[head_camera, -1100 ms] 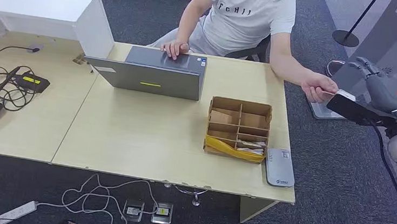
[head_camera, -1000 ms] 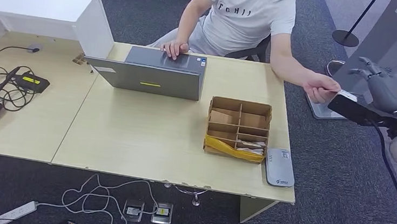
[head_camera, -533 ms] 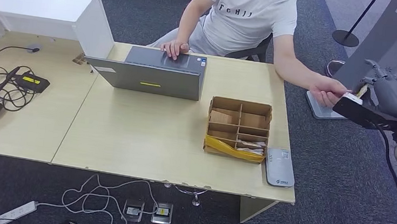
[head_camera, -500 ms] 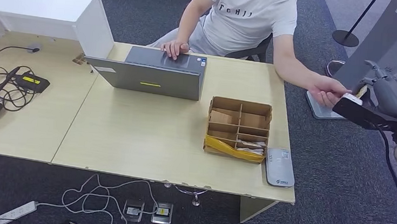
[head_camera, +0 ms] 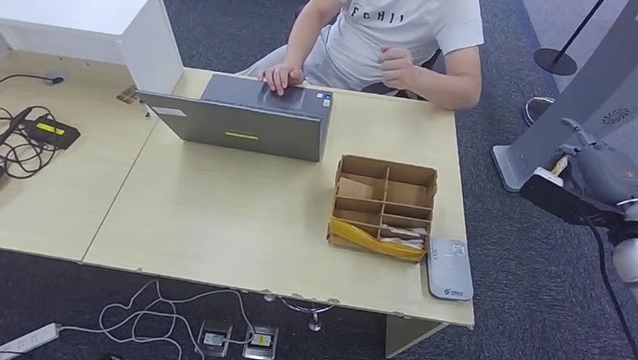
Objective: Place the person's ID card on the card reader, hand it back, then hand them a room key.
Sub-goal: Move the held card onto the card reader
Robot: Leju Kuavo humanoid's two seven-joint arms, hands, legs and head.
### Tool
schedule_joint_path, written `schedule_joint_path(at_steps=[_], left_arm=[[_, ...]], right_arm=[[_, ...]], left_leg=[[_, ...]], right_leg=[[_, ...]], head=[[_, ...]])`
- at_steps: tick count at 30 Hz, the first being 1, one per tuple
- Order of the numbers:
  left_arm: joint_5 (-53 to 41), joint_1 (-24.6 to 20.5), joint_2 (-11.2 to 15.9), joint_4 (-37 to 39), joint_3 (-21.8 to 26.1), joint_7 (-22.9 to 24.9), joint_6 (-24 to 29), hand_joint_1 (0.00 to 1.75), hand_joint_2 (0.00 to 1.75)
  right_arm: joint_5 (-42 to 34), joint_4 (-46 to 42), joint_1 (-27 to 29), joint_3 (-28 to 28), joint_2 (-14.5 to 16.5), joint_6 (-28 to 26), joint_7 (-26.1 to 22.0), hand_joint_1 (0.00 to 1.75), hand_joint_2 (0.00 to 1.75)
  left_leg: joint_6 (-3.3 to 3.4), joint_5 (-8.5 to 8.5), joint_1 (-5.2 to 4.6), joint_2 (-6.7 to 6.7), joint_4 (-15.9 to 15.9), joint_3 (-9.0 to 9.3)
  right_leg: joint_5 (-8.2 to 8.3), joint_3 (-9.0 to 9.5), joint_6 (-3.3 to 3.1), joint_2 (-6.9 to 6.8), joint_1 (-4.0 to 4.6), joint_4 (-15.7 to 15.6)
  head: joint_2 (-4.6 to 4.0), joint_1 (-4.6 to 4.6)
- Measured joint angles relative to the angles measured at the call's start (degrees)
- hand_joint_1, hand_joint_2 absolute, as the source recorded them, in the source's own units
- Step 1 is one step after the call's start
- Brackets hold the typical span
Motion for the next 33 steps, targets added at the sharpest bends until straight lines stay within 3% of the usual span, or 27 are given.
schedule_joint_path(at_steps=[18, 33], left_arm=[[-0.67, 0.00, -0.05, 0.00, -0.38, 1.11, 0.93, 0.00, 0.00], [-0.58, 0.00, -0.22, 0.00, -0.38, 2.05, 1.51, 0.00, 0.00]], right_arm=[[-2.90, 0.06, 12.45, 0.26, 4.58, -4.93, -1.09, 1.75, 1.75], [-5.02, 0.65, 14.86, 2.70, 7.89, -7.28, -1.26, 1.75, 1.75]], left_leg=[[-0.03, -0.02, 0.02, -0.01, -0.01, -0.01], [-0.03, -0.02, 0.02, 0.01, -0.01, 0.00]], right_leg=[[-0.01, 0.00, -0.02, -0.01, 0.02, 0.00], [-0.02, -0.01, -0.02, 0.03, 0.01, 0.00]], head=[[0.00, 0.00], [0.00, 0.00]])
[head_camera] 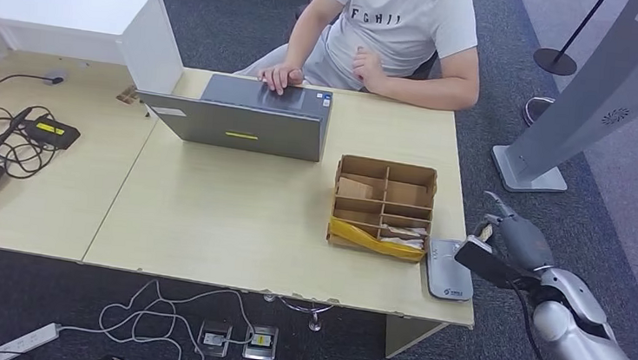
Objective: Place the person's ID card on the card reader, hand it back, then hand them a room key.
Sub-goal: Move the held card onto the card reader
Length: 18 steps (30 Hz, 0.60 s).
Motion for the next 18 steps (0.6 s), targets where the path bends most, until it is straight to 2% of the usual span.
schedule_joint_path(at_steps=[18], left_arm=[[0.32, -0.02, -0.01, 0.00, 0.00, 0.96, 0.66, 0.00, 0.00]], right_arm=[[-2.08, 3.08, -0.11, 4.34, 3.64, -1.92, -1.29, 1.75, 1.75]], left_leg=[[0.00, 0.00, 0.00, 0.00, 0.00, 0.00]], right_leg=[[0.00, -0.01, 0.00, 0.00, 0.00, 0.00]], head=[[0.00, 0.01]])
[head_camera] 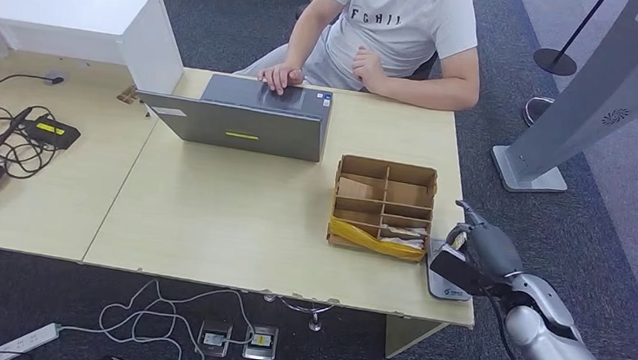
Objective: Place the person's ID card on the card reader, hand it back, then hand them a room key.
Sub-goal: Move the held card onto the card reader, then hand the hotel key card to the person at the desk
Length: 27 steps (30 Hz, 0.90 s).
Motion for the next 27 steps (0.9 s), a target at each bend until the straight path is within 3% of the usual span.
schedule_joint_path(at_steps=[9, 16, 27], left_arm=[[-0.12, 0.01, 0.01, 0.00, 0.00, -0.04, 0.58, 0.00, 0.00], [-0.13, 0.02, 0.01, 0.00, 0.00, -0.04, 1.61, 0.00, 0.00], [-0.16, 0.03, 0.03, 0.00, 0.00, -0.04, 1.69, 0.00, 0.00]], right_arm=[[-2.35, 9.08, -1.42, 1.21, 1.26, -3.72, -3.30, 1.75, 1.75], [-2.69, 14.12, -2.37, 1.69, 1.83, -6.16, -2.10, 1.75, 1.75], [-6.74, 14.91, -2.43, 1.78, 0.97, -5.82, -1.48, 1.75, 1.75]], left_leg=[[0.00, 0.00, 0.00, 0.01, 0.00, 0.03], [0.00, 0.00, 0.00, 0.03, 0.00, 0.05], [-0.02, -0.01, -0.01, 0.03, 0.00, 0.03]], right_leg=[[0.00, 0.01, 0.00, 0.03, 0.00, 0.00], [0.00, 0.01, 0.00, 0.03, 0.00, 0.00], [0.00, 0.01, 0.00, 0.04, 0.00, 0.00]], head=[[0.00, 0.01], [0.00, 0.00], [0.00, -0.01]])
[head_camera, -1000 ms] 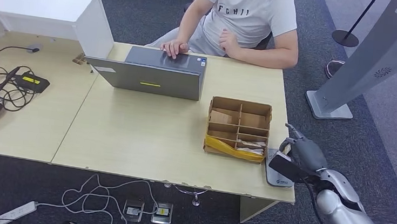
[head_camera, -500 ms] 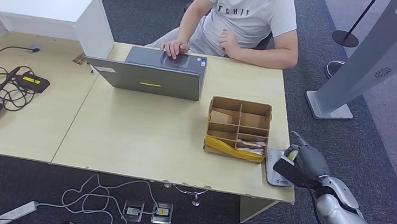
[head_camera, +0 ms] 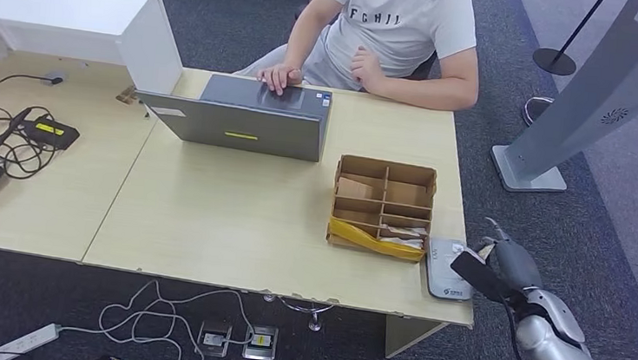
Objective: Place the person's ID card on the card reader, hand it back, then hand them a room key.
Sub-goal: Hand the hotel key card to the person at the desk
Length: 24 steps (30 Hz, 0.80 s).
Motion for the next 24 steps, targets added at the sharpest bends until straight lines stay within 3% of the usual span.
schedule_joint_path(at_steps=[12, 24], left_arm=[[0.04, 0.00, 0.00, 0.00, 0.00, -0.09, 0.33, 0.00, 0.00], [-0.44, 0.06, 0.07, 0.00, -0.02, -1.03, -1.41, 0.00, 0.00]], right_arm=[[0.57, -12.53, -2.01, -0.85, -3.45, 1.48, 5.31, 1.75, 1.75], [1.36, -27.97, -9.67, -6.79, -9.72, 8.86, 10.73, 1.75, 1.75]], left_leg=[[0.00, 0.01, -0.02, 0.01, 0.00, -0.01], [0.00, 0.00, -0.02, 0.02, 0.01, -0.01]], right_leg=[[0.01, 0.00, 0.00, 0.00, -0.02, 0.01], [0.01, -0.01, 0.00, -0.01, -0.01, 0.00]], head=[[0.00, 0.01], [0.00, 0.02]])
